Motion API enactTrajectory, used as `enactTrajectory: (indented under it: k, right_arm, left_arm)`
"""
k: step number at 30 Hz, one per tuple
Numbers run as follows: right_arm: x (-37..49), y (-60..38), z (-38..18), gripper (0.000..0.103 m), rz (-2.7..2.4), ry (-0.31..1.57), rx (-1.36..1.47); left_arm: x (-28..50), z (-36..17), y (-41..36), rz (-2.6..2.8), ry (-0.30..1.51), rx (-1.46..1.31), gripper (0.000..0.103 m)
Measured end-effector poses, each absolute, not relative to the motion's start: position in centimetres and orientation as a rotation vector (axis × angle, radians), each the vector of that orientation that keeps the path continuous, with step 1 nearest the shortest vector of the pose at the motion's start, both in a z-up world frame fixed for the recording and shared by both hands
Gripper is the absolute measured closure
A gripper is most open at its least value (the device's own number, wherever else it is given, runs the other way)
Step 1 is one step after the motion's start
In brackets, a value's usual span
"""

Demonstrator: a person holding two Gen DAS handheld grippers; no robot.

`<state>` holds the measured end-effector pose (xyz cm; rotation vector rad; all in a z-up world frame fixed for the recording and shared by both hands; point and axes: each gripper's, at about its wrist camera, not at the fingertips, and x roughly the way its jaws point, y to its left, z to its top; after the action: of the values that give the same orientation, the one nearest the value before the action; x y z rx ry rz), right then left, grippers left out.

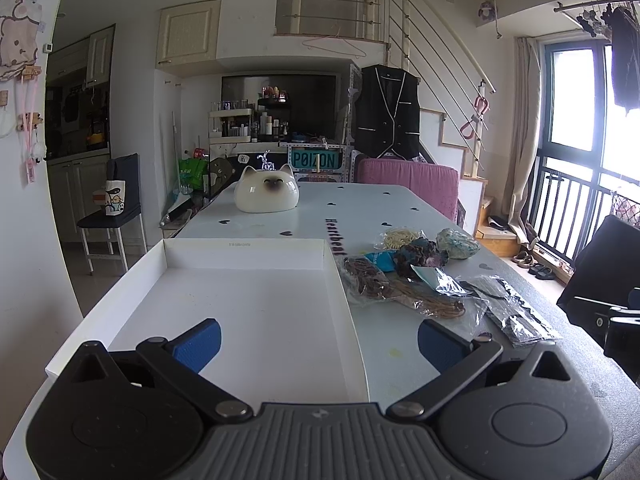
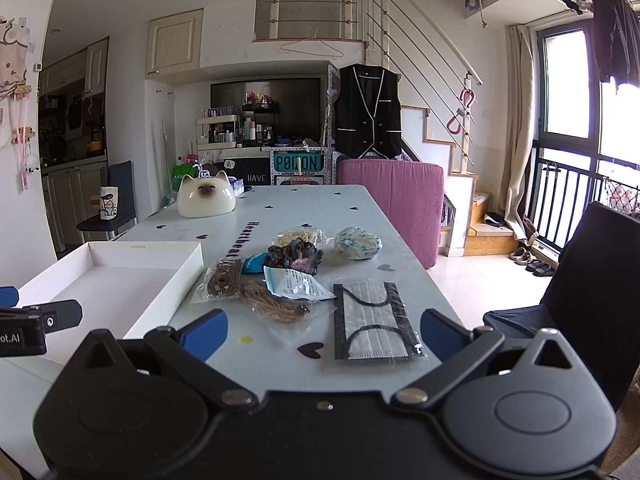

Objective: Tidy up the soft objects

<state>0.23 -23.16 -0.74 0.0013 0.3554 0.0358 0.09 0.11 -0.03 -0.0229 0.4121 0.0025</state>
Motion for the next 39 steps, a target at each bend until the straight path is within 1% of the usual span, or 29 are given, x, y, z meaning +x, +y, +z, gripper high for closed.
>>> enactTrajectory:
  k: [39]
  right_arm:
    - [0.33, -23.14, -0.92, 0.000, 0.036, 0.360, 0.001]
  left_arm:
    - [0.40, -0.85, -0.42, 0.004, 0.415, -0.023, 0.000]
